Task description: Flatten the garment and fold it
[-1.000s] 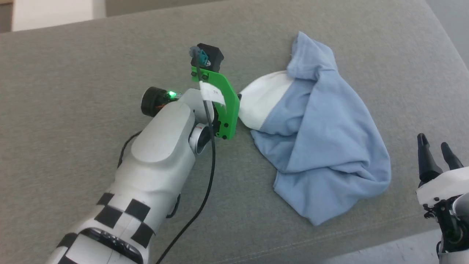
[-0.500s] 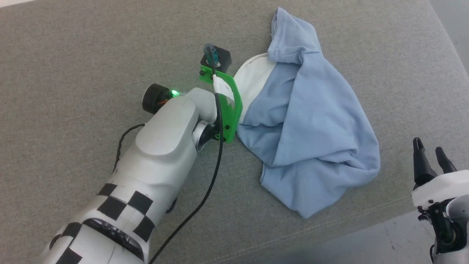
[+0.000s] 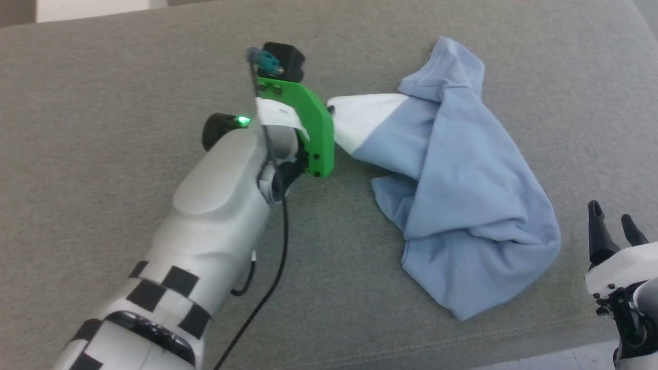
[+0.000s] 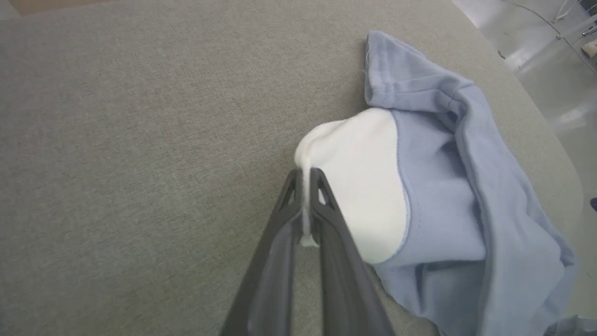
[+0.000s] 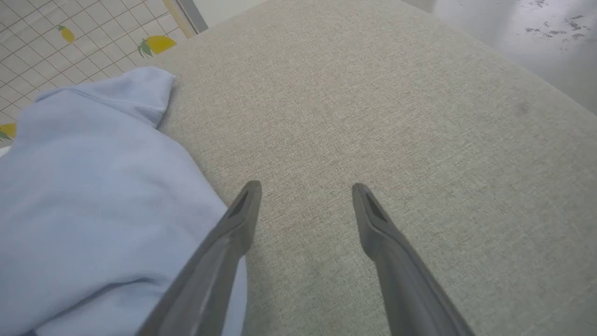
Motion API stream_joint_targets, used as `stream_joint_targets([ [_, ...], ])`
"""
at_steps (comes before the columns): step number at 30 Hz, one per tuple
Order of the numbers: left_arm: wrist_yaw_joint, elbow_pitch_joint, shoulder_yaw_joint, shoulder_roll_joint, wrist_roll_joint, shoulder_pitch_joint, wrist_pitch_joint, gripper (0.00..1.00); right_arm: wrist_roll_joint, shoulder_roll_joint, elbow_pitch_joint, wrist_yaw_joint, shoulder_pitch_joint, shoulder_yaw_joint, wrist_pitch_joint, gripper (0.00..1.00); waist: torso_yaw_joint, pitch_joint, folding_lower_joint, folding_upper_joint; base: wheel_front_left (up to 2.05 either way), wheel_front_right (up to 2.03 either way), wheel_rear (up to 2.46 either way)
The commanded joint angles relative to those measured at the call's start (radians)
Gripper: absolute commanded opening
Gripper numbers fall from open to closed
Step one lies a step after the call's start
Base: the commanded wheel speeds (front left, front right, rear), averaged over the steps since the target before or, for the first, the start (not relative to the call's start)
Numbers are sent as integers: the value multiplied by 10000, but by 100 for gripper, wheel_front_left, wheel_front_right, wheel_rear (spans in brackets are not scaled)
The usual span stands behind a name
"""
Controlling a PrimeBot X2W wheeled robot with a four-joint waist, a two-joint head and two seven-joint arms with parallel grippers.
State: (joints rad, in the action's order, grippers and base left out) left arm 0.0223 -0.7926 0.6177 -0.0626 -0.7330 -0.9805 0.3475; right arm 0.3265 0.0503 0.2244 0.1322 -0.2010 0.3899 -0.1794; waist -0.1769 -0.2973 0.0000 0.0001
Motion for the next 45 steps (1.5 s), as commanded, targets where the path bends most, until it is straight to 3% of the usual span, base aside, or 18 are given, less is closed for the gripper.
stream_joint_targets([
  [1,-150,55,-255,-338,-164,199,-249,0,-81,-1,-68,-15,108,-4,-78,100,810,722,0,-1,0,0,0],
  [10,-1369,483,-1813,-2220,-974,2189,-957,0,-300,-1,-364,-15,412,-40,-459,100,1590,1269,0,-1,0,0,0],
  [16,-1575,899,-1860,-2325,-1398,3698,-504,0,-352,-1,-568,-15,587,-76,-704,100,1998,1347,0,-1,0,0,0],
  [17,-1540,1062,-1934,-2282,-1480,3803,-638,25,-357,-1,-608,-15,580,-95,-735,100,2055,1345,0,-1,0,0,0],
  [18,-1446,1264,-2043,-2225,-1578,3875,-865,100,-356,-1,-637,-15,568,-134,-771,100,2099,1352,0,-1,0,0,0],
  [21,-1168,1828,-2355,-2213,-1687,4056,-1763,100,-353,-1,-676,-15,516,-247,-823,100,2135,1404,0,-1,0,0,0],
  [25,-852,2792,-2779,-2515,-1307,4693,-3905,100,-332,-1,-663,-15,475,-518,-831,100,2055,1509,0,-1,0,0,0],
  [29,-956,3676,-3021,-2794,-543,5860,-5785,100,-316,-1,-680,-15,522,-795,-854,100,2000,1541,0,-1,0,0,0],
  [32,-1217,4456,-3485,-2691,70,6758,-6070,100,-384,-1,-749,-15,521,-1046,-964,100,2016,1513,0,-1,0,0,0],
  [37,-1459,6158,-4856,-2019,1448,7885,-6088,100,-754,-1,-977,-15,85,-1772,-1523,100,2124,1370,0,-1,0,0,0],
  [45,-956,6746,-5590,-1203,2675,8304,-6091,100,-1534,433,-372,-15,-2120,-4077,-3839,100,2437,997,0,-1,0,0,0],
])
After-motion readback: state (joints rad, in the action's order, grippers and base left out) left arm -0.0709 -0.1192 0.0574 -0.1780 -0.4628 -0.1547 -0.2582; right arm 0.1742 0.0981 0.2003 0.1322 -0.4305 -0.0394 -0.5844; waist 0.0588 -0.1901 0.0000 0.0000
